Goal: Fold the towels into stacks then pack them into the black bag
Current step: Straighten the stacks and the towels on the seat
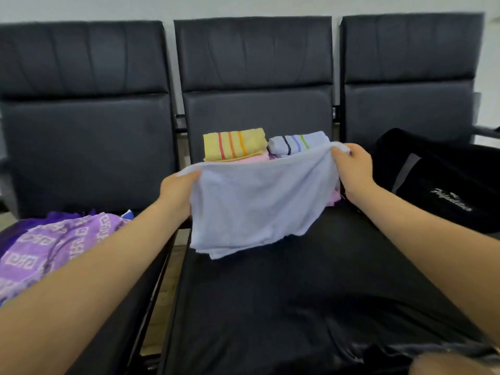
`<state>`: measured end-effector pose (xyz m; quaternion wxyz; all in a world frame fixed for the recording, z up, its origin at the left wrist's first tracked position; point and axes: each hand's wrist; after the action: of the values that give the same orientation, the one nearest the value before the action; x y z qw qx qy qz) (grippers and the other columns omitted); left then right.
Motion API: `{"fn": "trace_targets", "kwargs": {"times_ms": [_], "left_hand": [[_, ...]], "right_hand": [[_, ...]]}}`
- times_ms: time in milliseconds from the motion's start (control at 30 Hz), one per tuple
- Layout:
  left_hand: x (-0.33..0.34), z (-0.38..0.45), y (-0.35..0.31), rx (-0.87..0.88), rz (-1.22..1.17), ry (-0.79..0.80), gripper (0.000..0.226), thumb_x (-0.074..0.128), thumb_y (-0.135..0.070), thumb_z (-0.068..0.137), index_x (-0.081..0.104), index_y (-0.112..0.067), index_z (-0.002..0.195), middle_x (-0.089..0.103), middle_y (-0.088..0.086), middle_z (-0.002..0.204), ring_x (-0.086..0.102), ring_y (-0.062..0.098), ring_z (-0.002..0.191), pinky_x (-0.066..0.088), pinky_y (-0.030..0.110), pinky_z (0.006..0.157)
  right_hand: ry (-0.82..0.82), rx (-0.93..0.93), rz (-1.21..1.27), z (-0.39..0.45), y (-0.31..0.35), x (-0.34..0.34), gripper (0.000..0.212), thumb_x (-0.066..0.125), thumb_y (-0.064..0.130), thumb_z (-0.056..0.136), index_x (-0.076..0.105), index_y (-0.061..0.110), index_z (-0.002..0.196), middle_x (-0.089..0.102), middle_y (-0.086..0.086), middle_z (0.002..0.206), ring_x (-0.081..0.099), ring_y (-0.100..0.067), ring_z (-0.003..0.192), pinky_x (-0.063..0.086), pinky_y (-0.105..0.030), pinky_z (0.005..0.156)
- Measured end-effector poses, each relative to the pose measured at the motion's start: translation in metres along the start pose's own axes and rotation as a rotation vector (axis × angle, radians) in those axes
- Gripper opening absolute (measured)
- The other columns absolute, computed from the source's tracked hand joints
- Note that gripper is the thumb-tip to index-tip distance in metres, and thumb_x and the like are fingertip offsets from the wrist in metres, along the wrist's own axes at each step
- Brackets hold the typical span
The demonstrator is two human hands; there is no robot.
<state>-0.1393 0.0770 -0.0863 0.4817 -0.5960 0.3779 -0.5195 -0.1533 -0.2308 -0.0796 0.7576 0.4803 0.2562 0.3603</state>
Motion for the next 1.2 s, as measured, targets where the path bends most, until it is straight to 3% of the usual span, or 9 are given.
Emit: {"fn": "trace_targets", "kwargs": {"times_ms": [100, 333, 533, 633, 700, 767, 933, 1067, 1200], "left_hand": [[0.005, -0.003, -0.021, -0.029, 0.009, -0.056, 0.019, 0.05, -0.011, 0.096, 0.061, -0.008, 0.111, 0.065, 0.006, 0.101, 0.061, 0.019, 0.084, 0.048, 0.027, 0.068], [0.004, -0.026, -0.069, 0.36, 0.235, -0.045, 0.021, 0.044, -0.02, 0.093, 0.064, -0.024, 0.091, 0.064, -0.005, 0.092, 0.056, 0.011, 0.081, 0.043, 0.025, 0.064], [-0.007, -0.015, -0.086, -0.032, -0.216, 0.042, 0.024, 0.057, -0.023, 0.094, 0.061, -0.017, 0.117, 0.067, -0.001, 0.091, 0.063, 0.011, 0.077, 0.053, 0.025, 0.06], [-0.009, -0.012, -0.067, -0.095, -0.04, 0.046, 0.024, 0.056, -0.012, 0.094, 0.059, -0.009, 0.118, 0.061, 0.004, 0.081, 0.057, 0.015, 0.067, 0.051, 0.025, 0.056], [-0.014, -0.005, -0.043, -0.121, 0.121, 0.021, 0.026, 0.057, -0.01, 0.092, 0.061, -0.007, 0.118, 0.063, 0.008, 0.094, 0.06, 0.021, 0.082, 0.052, 0.031, 0.072], [-0.022, 0.005, -0.014, -0.047, 0.414, -0.008, 0.027, 0.055, -0.011, 0.092, 0.061, -0.005, 0.118, 0.061, 0.009, 0.107, 0.059, 0.026, 0.098, 0.049, 0.036, 0.087], [-0.038, 0.014, 0.045, 0.289, 1.105, 0.13, 0.016, 0.053, -0.018, 0.092, 0.068, -0.017, 0.095, 0.066, 0.003, 0.097, 0.059, 0.02, 0.087, 0.046, 0.03, 0.07], [-0.036, 0.015, 0.07, 0.264, 1.092, 0.094, 0.016, 0.049, -0.017, 0.093, 0.065, -0.015, 0.091, 0.067, 0.006, 0.076, 0.062, 0.02, 0.066, 0.045, 0.028, 0.059], [-0.031, 0.029, 0.08, 0.147, 0.843, 0.004, 0.016, 0.05, -0.012, 0.09, 0.066, -0.01, 0.092, 0.069, 0.01, 0.073, 0.069, 0.027, 0.066, 0.058, 0.039, 0.072]], "right_hand": [[-0.006, -0.078, 0.006, 0.004, 0.027, 0.001, 0.023, 0.051, 0.013, 0.086, 0.062, -0.006, 0.094, 0.053, -0.005, 0.083, 0.045, -0.013, 0.077, 0.037, -0.025, 0.062], [0.037, 0.04, 0.243, 0.014, 0.067, 0.001, 0.008, 0.06, 0.016, 0.087, 0.063, 0.015, 0.081, 0.062, 0.004, 0.08, 0.057, -0.01, 0.075, 0.047, -0.023, 0.066], [0.242, 0.381, 0.303, 0.029, 0.063, -0.003, 0.038, 0.065, 0.022, 0.08, 0.063, 0.005, 0.114, 0.068, -0.01, 0.107, 0.066, -0.027, 0.095, 0.052, -0.031, 0.068], [0.237, 0.442, 0.186, 0.03, 0.038, -0.001, 0.026, 0.059, 0.013, 0.087, 0.062, 0.001, 0.109, 0.065, -0.012, 0.102, 0.062, -0.026, 0.085, 0.051, -0.032, 0.074], [0.178, 0.477, 0.079, 0.027, 0.012, -0.002, 0.034, 0.064, 0.014, 0.082, 0.062, 0.004, 0.114, 0.064, -0.012, 0.11, 0.062, -0.029, 0.093, 0.051, -0.039, 0.085], [0.138, 0.466, -0.074, 0.015, -0.016, -0.005, 0.031, 0.068, 0.014, 0.083, 0.064, 0.004, 0.111, 0.063, -0.014, 0.101, 0.062, -0.03, 0.086, 0.052, -0.035, 0.073], [0.227, 0.325, -0.454, -0.023, -0.083, -0.01, 0.016, 0.064, 0.017, 0.085, 0.069, 0.003, 0.087, 0.066, -0.016, 0.084, 0.064, -0.03, 0.079, 0.053, -0.035, 0.071], [0.222, 0.519, -0.211, -0.037, -0.108, -0.003, 0.02, 0.06, 0.006, 0.091, 0.057, 0.011, 0.072, 0.059, -0.01, 0.073, 0.059, -0.012, 0.036, 0.046, -0.021, 0.04], [0.142, 0.573, 0.053, -0.029, -0.108, 0.001, 0.005, 0.056, 0.001, 0.093, 0.061, 0.003, 0.094, 0.06, -0.014, 0.086, 0.063, -0.015, 0.047, 0.053, -0.019, 0.046]]}}
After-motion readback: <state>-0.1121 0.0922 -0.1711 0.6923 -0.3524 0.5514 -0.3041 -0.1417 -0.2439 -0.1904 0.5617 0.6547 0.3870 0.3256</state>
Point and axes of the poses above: each hand's wrist, its own z-axis towards the middle knuckle, its own x-axis out of the palm, y = z × x
